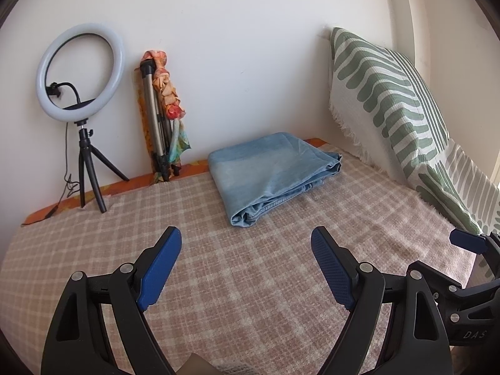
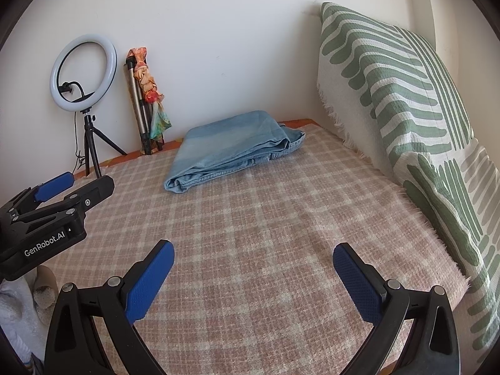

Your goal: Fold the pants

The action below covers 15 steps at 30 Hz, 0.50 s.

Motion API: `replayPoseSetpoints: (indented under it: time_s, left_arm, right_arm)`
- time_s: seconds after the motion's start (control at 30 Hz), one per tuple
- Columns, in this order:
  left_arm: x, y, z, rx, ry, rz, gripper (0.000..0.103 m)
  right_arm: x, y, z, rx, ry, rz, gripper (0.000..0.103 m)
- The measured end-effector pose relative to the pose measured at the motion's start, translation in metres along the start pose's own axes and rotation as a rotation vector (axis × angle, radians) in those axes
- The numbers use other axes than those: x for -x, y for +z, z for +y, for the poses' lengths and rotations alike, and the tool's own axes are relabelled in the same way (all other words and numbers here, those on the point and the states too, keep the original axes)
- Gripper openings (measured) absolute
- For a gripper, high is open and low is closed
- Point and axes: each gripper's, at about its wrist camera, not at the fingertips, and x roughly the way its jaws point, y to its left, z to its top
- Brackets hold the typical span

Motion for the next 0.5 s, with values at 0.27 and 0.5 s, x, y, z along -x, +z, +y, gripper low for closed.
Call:
replayPoseSetpoints:
  time_s: [0.27,0.5]
  left_arm:
    - [0.0012,0.0006,0.0016,-0.002,-0.017,-0.007,0.085]
    - [0.0,-0.0012,0.0006,-0.004,-0.015,-0.003,0.085]
  right_arm:
    - [-0.0003,-0.0011,-0.0002,0.007,-0.001,0.004,0.103]
    - [0.0002,-0.0018,-0.0012,0.001,-0.003,0.002,0.103]
